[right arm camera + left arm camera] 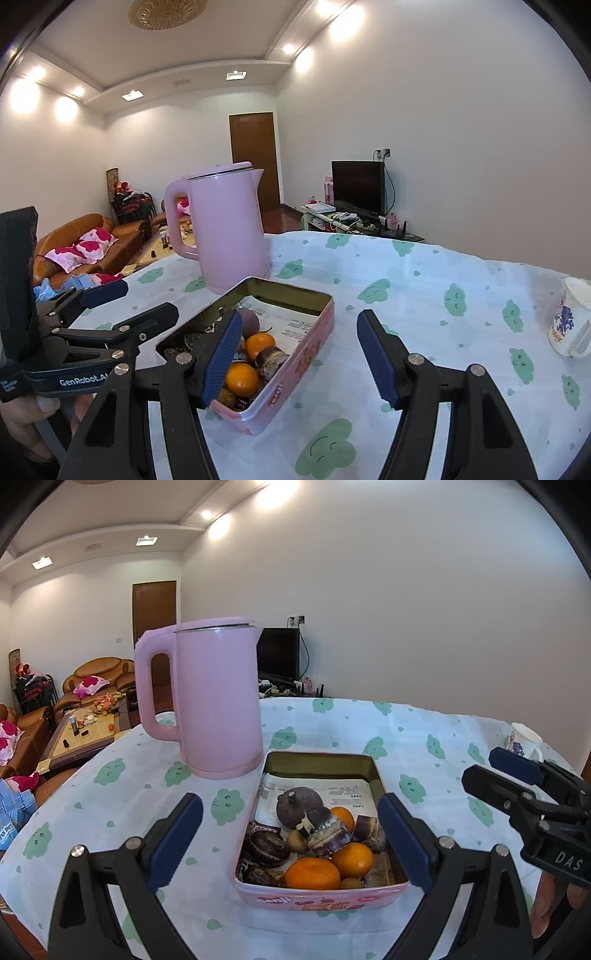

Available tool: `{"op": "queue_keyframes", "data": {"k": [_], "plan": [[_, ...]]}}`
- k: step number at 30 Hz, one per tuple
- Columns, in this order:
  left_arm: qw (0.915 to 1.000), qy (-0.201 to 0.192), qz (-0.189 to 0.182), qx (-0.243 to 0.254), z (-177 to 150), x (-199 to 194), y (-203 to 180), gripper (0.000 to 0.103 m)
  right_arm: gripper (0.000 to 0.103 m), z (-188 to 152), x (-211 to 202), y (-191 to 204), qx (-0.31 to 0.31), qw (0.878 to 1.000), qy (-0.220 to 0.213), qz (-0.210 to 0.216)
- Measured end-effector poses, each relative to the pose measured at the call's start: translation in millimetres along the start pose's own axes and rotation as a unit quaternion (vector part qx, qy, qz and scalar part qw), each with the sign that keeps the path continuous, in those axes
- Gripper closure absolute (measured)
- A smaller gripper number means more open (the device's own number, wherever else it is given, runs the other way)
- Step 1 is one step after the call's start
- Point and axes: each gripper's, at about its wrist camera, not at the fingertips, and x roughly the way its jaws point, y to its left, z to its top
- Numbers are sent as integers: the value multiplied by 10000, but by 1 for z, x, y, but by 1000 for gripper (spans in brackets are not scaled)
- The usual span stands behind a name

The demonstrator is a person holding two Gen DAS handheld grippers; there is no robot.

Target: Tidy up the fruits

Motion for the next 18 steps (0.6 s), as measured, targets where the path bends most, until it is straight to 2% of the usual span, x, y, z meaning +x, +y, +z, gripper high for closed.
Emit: {"op": "queue_keyframes", "data": {"k": [18], "plan": [[9998,61,-138,132,-1,0,-14,3,36,-2,-18,-6,-2,9996,-166,-219]]}}
